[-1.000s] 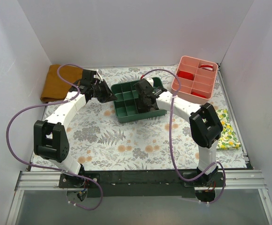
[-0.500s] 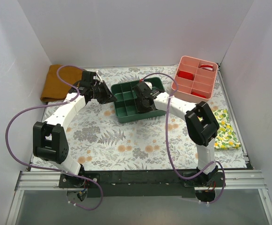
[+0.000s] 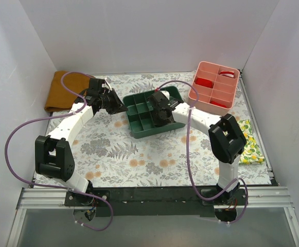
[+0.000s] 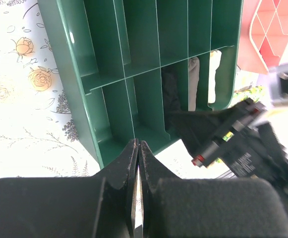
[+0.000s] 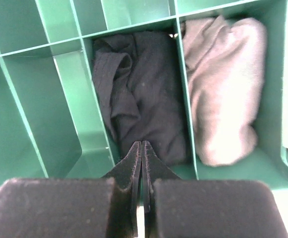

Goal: Roll the underwear
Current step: Place the underwear in the storage box.

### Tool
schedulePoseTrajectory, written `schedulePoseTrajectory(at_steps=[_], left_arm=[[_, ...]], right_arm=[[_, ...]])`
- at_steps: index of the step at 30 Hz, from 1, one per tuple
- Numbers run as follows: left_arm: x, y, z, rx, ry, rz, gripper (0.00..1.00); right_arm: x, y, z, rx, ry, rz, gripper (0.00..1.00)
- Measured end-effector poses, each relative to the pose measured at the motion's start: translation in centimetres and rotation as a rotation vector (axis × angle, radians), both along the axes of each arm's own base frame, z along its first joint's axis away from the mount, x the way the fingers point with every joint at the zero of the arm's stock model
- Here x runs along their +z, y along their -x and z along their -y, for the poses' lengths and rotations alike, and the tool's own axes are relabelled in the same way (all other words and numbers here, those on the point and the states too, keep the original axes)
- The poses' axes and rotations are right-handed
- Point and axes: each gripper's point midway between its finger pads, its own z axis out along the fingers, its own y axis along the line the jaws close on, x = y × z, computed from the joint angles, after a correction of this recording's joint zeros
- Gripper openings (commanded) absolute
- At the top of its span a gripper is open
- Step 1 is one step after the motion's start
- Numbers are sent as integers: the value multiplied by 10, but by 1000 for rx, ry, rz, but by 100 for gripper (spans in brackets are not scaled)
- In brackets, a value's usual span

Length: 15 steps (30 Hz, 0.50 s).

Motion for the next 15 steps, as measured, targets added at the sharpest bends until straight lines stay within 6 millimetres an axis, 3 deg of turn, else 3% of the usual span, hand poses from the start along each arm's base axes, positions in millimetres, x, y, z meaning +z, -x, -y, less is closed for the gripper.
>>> schedulePoseTrajectory(at_steps=[6, 15], left_arm=[[0, 0, -1, 2, 0, 0, 0], [0, -1, -3, 5, -3, 1, 0]], right_arm=[[23, -3, 5, 19, 13, 47, 4], [31, -10, 3, 33, 18, 81, 3]])
